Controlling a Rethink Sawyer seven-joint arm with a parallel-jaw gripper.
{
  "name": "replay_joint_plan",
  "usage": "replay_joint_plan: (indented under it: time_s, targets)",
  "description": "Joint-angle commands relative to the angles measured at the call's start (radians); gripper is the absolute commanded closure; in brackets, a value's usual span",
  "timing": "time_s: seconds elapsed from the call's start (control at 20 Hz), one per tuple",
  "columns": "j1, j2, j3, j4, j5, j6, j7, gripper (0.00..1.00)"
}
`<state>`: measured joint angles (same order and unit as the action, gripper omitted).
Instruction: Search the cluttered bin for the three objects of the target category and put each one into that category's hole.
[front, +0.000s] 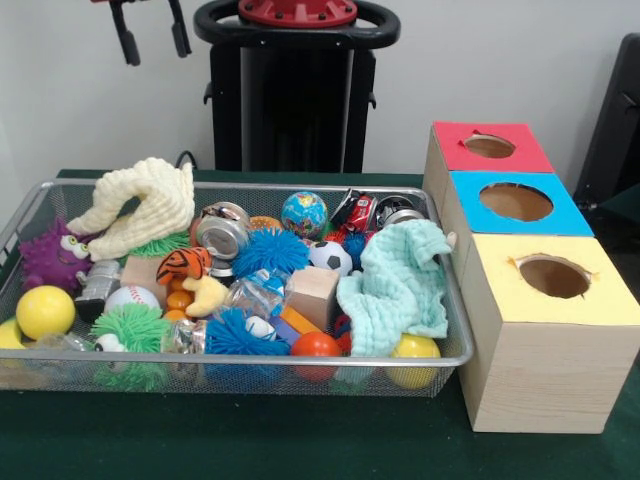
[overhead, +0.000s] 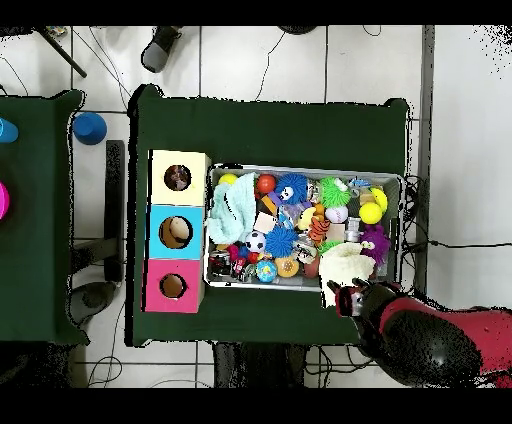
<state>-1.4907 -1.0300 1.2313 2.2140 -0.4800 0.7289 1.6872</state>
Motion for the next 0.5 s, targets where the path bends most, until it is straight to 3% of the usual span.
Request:
replay_joint_plan:
  time_s: [0.05, 0.5]
  targets:
    - [0.142, -0.132, 0.051, 0.093, 0.091, -0.001, 0.073, 0.0]
    - [0.348, -0.165, -0.139, 0.082, 0.074, -0.16, 0.23, 0.0]
